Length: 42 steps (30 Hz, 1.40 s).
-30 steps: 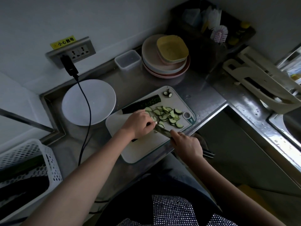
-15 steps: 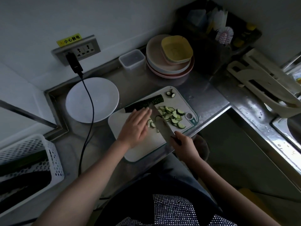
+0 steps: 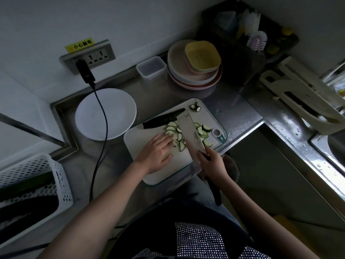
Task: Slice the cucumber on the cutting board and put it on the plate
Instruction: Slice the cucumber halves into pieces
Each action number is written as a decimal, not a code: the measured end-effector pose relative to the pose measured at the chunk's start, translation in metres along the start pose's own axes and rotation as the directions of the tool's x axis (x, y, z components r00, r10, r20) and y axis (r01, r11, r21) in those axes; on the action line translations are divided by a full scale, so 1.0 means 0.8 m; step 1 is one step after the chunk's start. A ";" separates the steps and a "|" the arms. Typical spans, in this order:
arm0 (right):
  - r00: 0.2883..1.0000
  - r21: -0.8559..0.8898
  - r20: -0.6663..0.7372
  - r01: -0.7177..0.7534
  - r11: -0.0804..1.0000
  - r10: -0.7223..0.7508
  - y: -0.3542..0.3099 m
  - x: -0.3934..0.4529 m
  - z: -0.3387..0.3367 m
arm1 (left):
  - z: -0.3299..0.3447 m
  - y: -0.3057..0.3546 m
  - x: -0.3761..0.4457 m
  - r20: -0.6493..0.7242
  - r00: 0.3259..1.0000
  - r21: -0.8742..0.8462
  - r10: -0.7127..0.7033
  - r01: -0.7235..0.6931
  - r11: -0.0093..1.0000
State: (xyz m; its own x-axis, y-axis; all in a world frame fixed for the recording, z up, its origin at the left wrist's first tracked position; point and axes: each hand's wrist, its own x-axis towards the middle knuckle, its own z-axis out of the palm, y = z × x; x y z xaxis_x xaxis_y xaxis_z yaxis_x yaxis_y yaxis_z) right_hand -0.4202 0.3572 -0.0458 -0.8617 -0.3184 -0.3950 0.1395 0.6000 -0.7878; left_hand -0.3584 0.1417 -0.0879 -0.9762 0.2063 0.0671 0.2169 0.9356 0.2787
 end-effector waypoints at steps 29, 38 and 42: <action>0.937 -0.558 0.307 0.318 0.766 -0.165 -0.025 -0.040 0.076 | 0.026 0.006 -0.082 -0.182 0.956 0.002 -0.232 0.236 0.972; 0.906 -0.672 0.386 0.406 0.620 -0.174 -0.025 -0.038 0.084 | 0.019 0.006 -0.076 -0.140 0.961 0.001 -0.240 0.242 0.970; 0.899 -0.685 0.406 0.418 0.597 -0.164 -0.022 -0.036 0.088 | 0.017 0.006 -0.072 -0.121 0.966 0.009 -0.231 0.233 0.972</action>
State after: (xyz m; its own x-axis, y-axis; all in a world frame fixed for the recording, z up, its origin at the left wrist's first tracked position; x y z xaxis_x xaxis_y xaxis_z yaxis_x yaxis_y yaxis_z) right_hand -0.3637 0.3043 -0.0537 -0.5996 -0.6825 -0.4180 -0.6109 0.7277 -0.3119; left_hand -0.3010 0.1378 -0.1036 -0.9919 -0.0512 0.1163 -0.0170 0.9604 0.2780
